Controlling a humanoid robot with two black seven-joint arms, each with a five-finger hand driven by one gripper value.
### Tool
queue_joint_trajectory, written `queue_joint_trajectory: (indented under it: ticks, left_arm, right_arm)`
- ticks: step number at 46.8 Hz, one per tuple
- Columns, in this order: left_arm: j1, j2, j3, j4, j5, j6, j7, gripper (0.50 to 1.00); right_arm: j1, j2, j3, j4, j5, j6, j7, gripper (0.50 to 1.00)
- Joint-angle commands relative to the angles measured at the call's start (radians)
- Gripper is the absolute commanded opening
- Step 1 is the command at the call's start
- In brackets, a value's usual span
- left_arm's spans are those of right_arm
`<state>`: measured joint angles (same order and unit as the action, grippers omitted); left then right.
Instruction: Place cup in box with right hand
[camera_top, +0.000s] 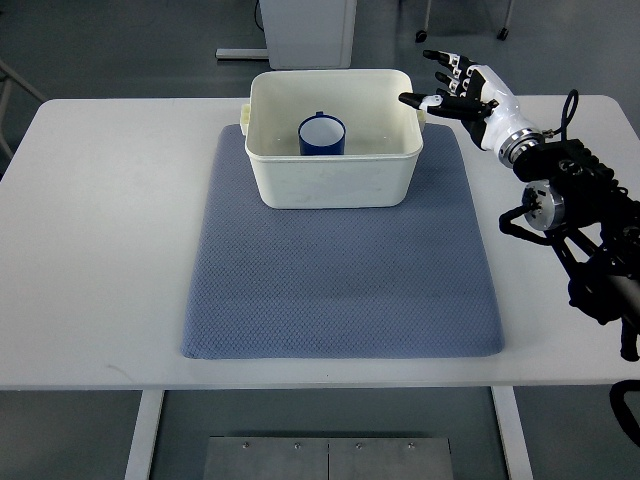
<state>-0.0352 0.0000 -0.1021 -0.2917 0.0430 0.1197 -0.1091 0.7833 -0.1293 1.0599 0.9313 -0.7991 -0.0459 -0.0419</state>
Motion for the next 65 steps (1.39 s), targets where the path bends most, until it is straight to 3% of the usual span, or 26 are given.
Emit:
queue_joint_trajectory:
  ticks: [1,18,23,34,46,59,65]
  left_arm:
    - [0.0,0.0,0.001,0.0,0.0,0.0,0.0,1.0]
    - [0.0,0.0,-0.001,0.0,0.0,0.0,0.0,1.0]
    - [0.0,0.0,-0.001,0.0,0.0,0.0,0.0,1.0]
    - [0.0,0.0,-0.001,0.0,0.0,0.0,0.0,1.0]
    - [0.0,0.0,0.001,0.0,0.0,0.0,0.0,1.0]
    - [0.0,0.0,0.001,0.0,0.0,0.0,0.0,1.0]
    - [0.0,0.0,0.001,0.0,0.0,0.0,0.0,1.0]
  right_arm:
    - [-0.025,0.0,0.058,0.0,0.0,0.015,-0.018,0.989]
    - [-0.098,0.03,0.264,-0.003,0.034,0.041,-0.064,0.993]
    - [-0.101,0.053,0.293,-0.005,0.051,0.031,-0.043,0.995]
    - [-0.119,0.062,0.305,-0.005,0.084,0.028,0.099,0.995]
    - [-0.145,0.088,0.301,-0.012,0.097,0.026,0.126,1.0]
    - [-0.15,0.099,0.293,-0.146,0.097,0.028,0.126,1.0]
    - [-0.15,0.105,0.295,-0.151,0.1,0.028,0.126,1.0]
